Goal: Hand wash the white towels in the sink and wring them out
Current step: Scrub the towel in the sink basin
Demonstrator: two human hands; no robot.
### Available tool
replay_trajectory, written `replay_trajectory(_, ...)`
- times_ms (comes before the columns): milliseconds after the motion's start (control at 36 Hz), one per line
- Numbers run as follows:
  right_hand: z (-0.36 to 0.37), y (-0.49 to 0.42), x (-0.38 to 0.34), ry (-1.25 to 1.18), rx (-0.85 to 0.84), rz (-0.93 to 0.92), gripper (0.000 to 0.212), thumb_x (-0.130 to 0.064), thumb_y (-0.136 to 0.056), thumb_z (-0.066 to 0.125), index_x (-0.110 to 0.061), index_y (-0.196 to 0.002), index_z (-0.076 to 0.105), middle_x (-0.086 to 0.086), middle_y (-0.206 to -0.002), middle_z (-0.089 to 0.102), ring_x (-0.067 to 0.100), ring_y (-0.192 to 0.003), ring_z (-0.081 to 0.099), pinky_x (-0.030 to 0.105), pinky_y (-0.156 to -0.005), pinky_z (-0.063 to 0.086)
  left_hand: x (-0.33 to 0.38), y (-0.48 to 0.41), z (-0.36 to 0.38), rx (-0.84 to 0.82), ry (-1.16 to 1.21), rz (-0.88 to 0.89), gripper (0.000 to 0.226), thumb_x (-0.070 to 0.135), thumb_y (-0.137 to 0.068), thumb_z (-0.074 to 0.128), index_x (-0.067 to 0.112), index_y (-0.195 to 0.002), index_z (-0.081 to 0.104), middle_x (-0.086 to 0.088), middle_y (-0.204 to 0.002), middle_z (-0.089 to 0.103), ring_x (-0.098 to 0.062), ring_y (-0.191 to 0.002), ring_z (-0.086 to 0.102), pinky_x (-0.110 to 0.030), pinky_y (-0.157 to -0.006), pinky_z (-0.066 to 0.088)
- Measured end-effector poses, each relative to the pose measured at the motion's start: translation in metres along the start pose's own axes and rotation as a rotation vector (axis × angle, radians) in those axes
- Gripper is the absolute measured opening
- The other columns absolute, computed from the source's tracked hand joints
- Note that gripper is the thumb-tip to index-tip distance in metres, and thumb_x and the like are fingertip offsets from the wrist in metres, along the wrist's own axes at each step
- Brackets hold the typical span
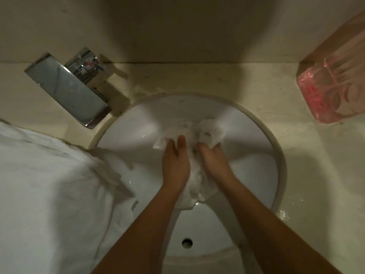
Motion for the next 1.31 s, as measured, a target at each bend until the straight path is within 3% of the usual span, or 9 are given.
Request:
replay_trajectory(83,0.025,0.011,-0.001,-0.153,-0.065,0.117,0.09,-0.09,-0.089,0.029,-0.031,-0.153,0.054,0.005,-0.149,0.062,0.025,-0.136,0.059,0.047,-0.119,0.044,0.002,-0.005,0.014,0.034,-0.019,0.048,0.064,0.056,-0.111,0.027,0.009,-0.134,0.063,-0.017,-0.125,0.072,-0.035,-0.115,0.068,-0.039,-0.092,0.053)
replay_trajectory(194,0.013,0.004,0.006,-0.161,0.053,0.09,0.054,-0.054,-0.113,0.028,-0.026,-0.152,0.053,-0.002,-0.139,0.064,0.019,-0.131,0.06,0.033,-0.112,0.045,0.007,0.001,0.018,0.025,0.051,0.083,0.06,0.048,-0.114,0.028,0.007,-0.123,0.072,-0.014,-0.117,0.075,-0.028,-0.111,0.07,-0.025,-0.084,0.045)
replay_trajectory(306,0.009,-0.01,0.0,-0.209,0.04,0.108,0.056,-0.053,-0.115,0.026,-0.019,-0.144,0.06,0.002,-0.135,0.07,0.021,-0.125,0.067,0.04,-0.111,0.052,0.019,0.017,0.026,0.001,0.071,0.1,0.058,0.046,-0.114,0.029,0.011,-0.13,0.072,-0.007,-0.121,0.076,-0.016,-0.11,0.069,-0.007,-0.079,0.044)
replay_trajectory(389,0.015,0.011,-0.001,-0.23,-0.066,0.118,0.056,-0.055,-0.114,0.026,-0.025,-0.153,0.052,0.002,-0.145,0.063,0.021,-0.135,0.06,0.043,-0.12,0.045,0.017,-0.004,0.009,0.064,0.037,0.061,0.066,0.047,-0.114,0.022,0.007,-0.115,0.074,-0.013,-0.11,0.076,-0.025,-0.098,0.07,-0.022,-0.075,0.043)
replay_trajectory(556,0.002,-0.01,-0.006,-0.216,-0.007,0.091,0.044,-0.043,-0.117,0.028,-0.023,-0.145,0.056,0.002,-0.139,0.068,0.02,-0.13,0.064,0.027,-0.106,0.051,0.023,0.022,0.025,-0.05,0.039,0.068,0.057,0.041,-0.115,0.029,0.007,-0.134,0.07,-0.014,-0.133,0.071,-0.018,-0.124,0.064,-0.006,-0.085,0.038)
replay_trajectory(667,0.006,0.009,-0.015,-0.224,-0.081,0.108,0.045,-0.043,-0.117,0.03,-0.023,-0.149,0.053,0.001,-0.138,0.063,0.021,-0.131,0.062,0.037,-0.117,0.048,0.022,0.003,0.012,0.013,-0.014,0.049,0.061,0.045,-0.115,0.024,0.013,-0.117,0.076,-0.009,-0.109,0.075,-0.015,-0.093,0.069,-0.002,-0.065,0.038)
replay_trajectory(778,0.008,0.031,-0.01,-0.238,-0.105,0.112,0.053,-0.05,-0.114,0.034,-0.023,-0.156,0.051,0.002,-0.146,0.063,0.02,-0.136,0.06,0.042,-0.12,0.045,0.014,-0.006,0.005,0.009,-0.005,-0.018,0.069,0.051,-0.114,0.019,0.012,-0.123,0.075,-0.016,-0.119,0.076,-0.032,-0.112,0.07,-0.027,-0.087,0.044)
replay_trajectory(1028,-0.023,-0.035,0.002,0.045,-0.021,0.072,0.042,-0.043,-0.116,0.033,-0.019,-0.144,0.054,0.004,-0.133,0.061,0.021,-0.123,0.059,0.028,-0.098,0.043,0.027,0.008,-0.006,0.042,0.162,-0.032,0.065,0.053,-0.112,0.025,0.009,-0.137,0.066,-0.005,-0.126,0.07,-0.02,-0.122,0.064,-0.021,-0.092,0.044)
replay_trajectory(1306,-0.057,-0.011,0.027,0.216,0.29,0.033,0.058,-0.04,-0.1,0.068,-0.004,-0.143,0.052,0.022,-0.14,0.059,0.039,-0.13,0.057,0.051,-0.109,0.05,-0.018,-0.011,-0.042,0.085,-0.414,0.032,0.078,0.069,-0.104,0.028,0.013,-0.156,0.047,-0.02,-0.146,0.059,-0.039,-0.136,0.054,-0.045,-0.112,0.04)
Point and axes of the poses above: each hand's wrist, its own y-axis away from the middle knuckle, its own z-axis out of the palm, x = y × z, the point moved 5 cm from there along -y, towards the middle knuckle
